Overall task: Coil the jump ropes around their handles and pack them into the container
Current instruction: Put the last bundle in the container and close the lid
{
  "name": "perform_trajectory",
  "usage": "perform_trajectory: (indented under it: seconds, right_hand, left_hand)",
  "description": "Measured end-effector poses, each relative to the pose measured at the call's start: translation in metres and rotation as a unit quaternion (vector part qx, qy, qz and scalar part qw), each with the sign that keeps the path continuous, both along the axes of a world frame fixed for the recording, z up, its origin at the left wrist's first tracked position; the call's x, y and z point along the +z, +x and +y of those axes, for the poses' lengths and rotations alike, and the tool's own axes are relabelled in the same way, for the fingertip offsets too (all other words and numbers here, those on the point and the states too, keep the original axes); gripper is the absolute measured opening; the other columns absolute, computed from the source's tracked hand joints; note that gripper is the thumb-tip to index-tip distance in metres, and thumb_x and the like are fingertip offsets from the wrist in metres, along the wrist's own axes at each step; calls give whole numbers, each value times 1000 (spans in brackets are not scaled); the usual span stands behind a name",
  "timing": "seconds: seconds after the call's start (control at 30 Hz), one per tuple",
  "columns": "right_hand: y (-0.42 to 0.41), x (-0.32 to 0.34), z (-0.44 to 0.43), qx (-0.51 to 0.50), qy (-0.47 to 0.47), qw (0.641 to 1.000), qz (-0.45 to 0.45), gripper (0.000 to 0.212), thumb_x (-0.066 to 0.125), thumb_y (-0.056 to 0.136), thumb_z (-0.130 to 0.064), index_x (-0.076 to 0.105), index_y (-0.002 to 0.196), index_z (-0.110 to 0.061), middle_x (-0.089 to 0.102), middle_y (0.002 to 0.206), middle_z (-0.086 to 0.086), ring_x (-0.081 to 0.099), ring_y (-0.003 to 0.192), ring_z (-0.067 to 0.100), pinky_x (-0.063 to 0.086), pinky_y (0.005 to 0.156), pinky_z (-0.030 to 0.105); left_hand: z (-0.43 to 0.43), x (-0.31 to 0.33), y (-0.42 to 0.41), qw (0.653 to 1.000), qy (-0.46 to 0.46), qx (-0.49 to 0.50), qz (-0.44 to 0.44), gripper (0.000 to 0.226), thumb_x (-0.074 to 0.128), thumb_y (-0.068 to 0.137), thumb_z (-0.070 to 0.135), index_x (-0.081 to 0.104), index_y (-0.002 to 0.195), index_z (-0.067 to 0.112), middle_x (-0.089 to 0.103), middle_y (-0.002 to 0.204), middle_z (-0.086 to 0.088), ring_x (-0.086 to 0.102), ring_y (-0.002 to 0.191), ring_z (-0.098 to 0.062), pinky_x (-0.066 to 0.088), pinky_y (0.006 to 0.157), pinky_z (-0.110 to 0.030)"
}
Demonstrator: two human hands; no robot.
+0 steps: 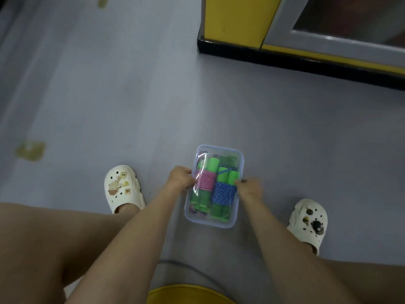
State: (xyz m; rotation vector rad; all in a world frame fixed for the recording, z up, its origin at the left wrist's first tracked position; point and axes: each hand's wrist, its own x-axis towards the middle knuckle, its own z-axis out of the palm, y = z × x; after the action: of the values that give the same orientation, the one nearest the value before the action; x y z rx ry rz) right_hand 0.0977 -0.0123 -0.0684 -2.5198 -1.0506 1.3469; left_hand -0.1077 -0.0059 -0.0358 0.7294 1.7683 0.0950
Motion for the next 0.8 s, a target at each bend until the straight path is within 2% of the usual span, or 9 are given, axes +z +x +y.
perform_trajectory:
  seconds: [0.07,0.17,0.3,0.37,0.43,0.53,0.6,0.73,0.8]
  right_hand:
    - [-1,-5,-2,-79,6,996,41,21,69,81,-14,73,96,1,70,92,21,66,85,29,54,76,37]
    - [-3,-13,-3,-119,30,991,58,7,65,77,1,71,77,3,62,72,14,57,70,21,53,61,35]
    - [-4,-20,-1,-115,29,992,48,32,57,74,9,55,50,-12,56,65,11,55,68,19,47,62,36]
    - [-2,-23,2,-103,15,993,55,23,58,75,8,62,59,-7,60,71,13,59,72,22,52,67,40]
    - [-3,-26,6,-76,-7,995,59,12,58,79,4,69,84,3,67,90,21,66,88,31,54,78,43]
    - [-10,-29,8,-36,35,997,53,37,53,79,1,63,113,-6,65,105,15,65,94,29,55,82,39]
    - [-11,-27,6,-36,64,995,74,45,53,77,-4,59,118,-20,66,104,6,66,89,22,57,80,38]
    - [-7,-7,12,-51,62,987,138,45,56,82,4,59,121,-18,69,101,4,66,80,15,53,61,20]
    - [-2,-4,13,-25,60,988,143,50,60,83,4,55,128,-17,63,112,2,61,84,12,50,69,16]
  left_hand:
    - [-5,-2,0,999,39,13,9,30,69,80,4,69,110,9,69,94,-16,65,78,-29,57,69,-35]
    - [-5,-5,2,998,22,53,-31,33,64,86,0,65,118,9,64,93,-11,56,62,-17,50,44,-21]
    - [-2,-2,2,998,21,54,-39,33,58,89,-6,64,120,4,61,93,-11,54,61,-16,51,45,-22]
    - [-1,-3,1,997,10,55,-50,34,57,89,-7,63,121,3,61,95,-13,56,65,-21,52,56,-32]
    - [-2,-4,0,996,9,64,-56,34,57,90,-6,61,122,3,61,95,-13,58,73,-27,52,60,-35]
    - [-5,-1,3,995,25,84,-52,34,58,89,-5,62,122,2,63,96,-13,58,80,-27,54,59,-33]
    - [-7,-1,5,995,28,86,-49,35,59,90,-1,61,124,5,62,101,-13,58,88,-27,52,67,-36]
    - [-7,-4,4,994,30,86,-57,35,56,91,-3,60,125,4,60,99,-9,57,89,-27,51,72,-38]
    - [-6,-4,4,995,26,80,-55,35,55,91,-5,60,124,3,59,99,-9,56,88,-26,50,69,-36]
